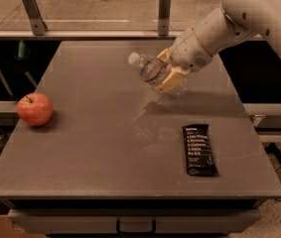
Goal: Knock water bottle over
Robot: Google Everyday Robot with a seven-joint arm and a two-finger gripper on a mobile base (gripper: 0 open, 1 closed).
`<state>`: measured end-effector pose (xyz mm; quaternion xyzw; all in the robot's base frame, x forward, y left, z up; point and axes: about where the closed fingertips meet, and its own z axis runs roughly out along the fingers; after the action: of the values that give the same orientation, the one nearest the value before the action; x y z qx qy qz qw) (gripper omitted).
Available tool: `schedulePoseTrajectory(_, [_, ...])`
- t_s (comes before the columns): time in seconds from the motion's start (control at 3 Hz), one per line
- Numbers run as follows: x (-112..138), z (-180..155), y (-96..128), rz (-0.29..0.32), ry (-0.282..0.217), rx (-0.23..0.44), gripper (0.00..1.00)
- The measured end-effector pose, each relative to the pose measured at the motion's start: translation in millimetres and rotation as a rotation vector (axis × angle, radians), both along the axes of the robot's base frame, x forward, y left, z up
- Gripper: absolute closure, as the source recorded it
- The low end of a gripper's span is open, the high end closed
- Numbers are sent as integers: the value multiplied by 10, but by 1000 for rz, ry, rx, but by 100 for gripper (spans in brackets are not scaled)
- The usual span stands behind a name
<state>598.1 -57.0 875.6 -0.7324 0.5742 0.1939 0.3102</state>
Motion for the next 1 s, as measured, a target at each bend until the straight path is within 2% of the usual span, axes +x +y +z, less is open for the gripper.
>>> schedulePoseTrajectory(0.33, [-78, -117, -10, 24, -4, -77, 85])
schedulePoseTrajectory(0.67, [-121, -200, -15, 38, -3, -120, 62])
schedulePoseTrajectory(1.0, [-121, -200, -15, 39, -3, -120, 39])
